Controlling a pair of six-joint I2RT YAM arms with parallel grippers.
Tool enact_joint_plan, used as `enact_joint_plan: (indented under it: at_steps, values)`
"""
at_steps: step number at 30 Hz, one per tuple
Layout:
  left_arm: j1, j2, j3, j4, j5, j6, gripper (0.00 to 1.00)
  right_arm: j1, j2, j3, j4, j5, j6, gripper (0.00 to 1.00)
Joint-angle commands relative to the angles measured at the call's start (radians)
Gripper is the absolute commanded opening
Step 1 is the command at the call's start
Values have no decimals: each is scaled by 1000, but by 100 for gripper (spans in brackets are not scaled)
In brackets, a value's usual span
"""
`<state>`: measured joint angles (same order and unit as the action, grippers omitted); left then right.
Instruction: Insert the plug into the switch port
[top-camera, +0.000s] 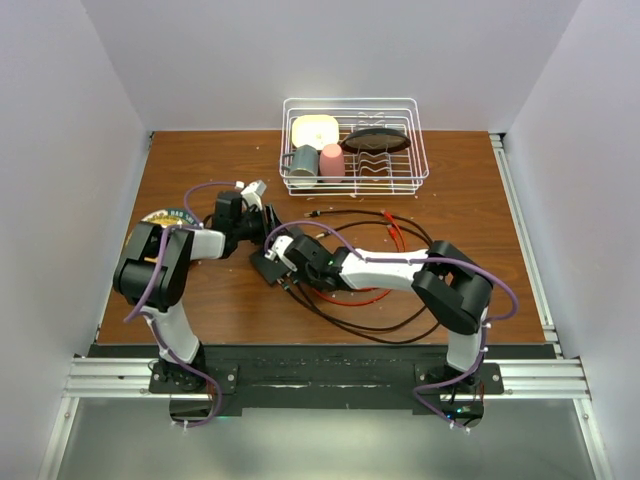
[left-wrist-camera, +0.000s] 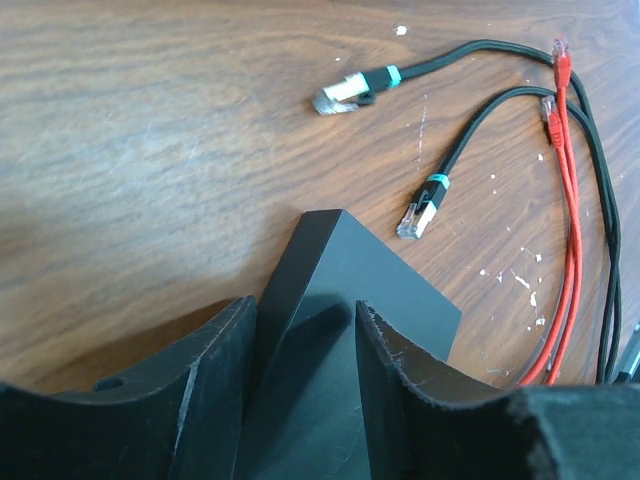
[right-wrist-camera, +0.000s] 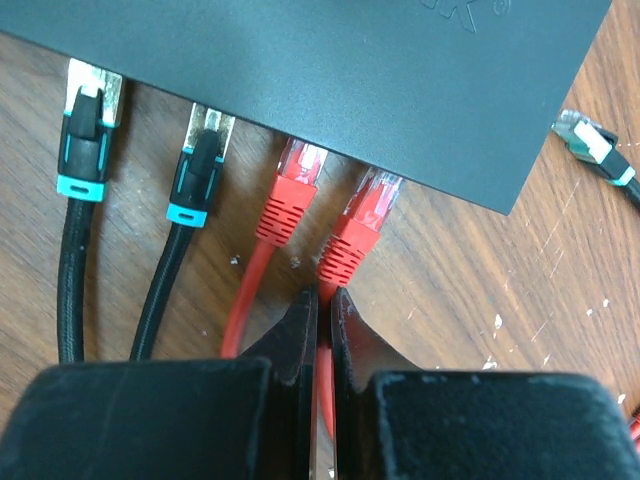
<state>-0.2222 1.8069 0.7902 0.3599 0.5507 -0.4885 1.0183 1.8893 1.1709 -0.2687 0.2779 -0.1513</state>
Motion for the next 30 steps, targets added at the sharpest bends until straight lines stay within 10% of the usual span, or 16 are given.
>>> enact_joint_plan:
  at_steps: [1,30]
  values:
    - [-22,28,30,59,172,-5,47,-38,-2,-27,120,-58,-19,0]
    - [-111,63,50,-32,235,47,35,-138,36,58,191,-232,82,0]
